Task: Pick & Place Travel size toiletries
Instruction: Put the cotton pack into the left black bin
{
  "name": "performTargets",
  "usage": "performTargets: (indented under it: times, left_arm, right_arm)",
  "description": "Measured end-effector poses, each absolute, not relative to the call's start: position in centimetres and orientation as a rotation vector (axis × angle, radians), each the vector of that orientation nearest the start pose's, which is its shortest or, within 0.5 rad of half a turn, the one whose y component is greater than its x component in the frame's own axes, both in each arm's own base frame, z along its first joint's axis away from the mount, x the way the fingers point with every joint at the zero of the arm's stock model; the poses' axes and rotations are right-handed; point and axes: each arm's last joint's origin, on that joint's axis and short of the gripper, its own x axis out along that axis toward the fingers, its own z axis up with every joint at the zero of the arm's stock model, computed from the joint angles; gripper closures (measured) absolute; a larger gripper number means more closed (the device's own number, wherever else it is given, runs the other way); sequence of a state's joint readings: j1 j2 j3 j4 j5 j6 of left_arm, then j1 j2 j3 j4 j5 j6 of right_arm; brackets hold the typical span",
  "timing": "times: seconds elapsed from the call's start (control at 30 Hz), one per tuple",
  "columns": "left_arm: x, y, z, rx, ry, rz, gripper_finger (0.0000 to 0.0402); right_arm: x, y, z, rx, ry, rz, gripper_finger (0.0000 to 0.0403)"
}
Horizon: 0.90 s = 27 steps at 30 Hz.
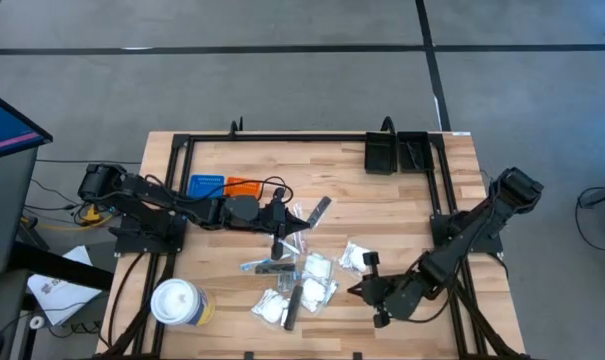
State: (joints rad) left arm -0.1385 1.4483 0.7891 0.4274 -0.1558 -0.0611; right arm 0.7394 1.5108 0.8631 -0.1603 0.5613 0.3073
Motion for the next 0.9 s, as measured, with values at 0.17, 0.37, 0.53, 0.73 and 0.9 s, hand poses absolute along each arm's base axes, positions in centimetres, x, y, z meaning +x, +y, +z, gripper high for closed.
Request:
performTargets:
  times: [0.17, 0.37, 0.53, 0.73, 0.9]
  left_arm:
    - [31.0, -3.9, 24.1, -0.026, 0.229, 0.024, 0.0399]
    - [31.0, -3.9, 24.1, -0.027, 0.229, 0.024, 0.0399]
    - [31.0, -3.9, 24.1, -0.027, 0.229, 0.022, 0.0399]
    - [31.0, -3.9, 24.1, -0.027, 0.229, 0.023, 0.0399]
    - [31.0, -3.9, 24.1, -0.027, 0.229, 0.023, 0.0399]
  right_arm:
    - [24.2, 17.7, 20.0, -0.1, 0.678, 0.018, 0.0396]
    - [25.0, 16.7, 19.8, -0.071, 0.735, 0.095, 0.0396]
    - [24.3, 17.6, 19.7, -0.125, 0.745, 0.14, 0.0373]
    - [22.5, 19.0, 18.2, -0.277, 0.827, 0.142, 0.0292]
    - [21.0, 20.0, 15.0, -0.524, 0.962, 0.154, 0.0215]
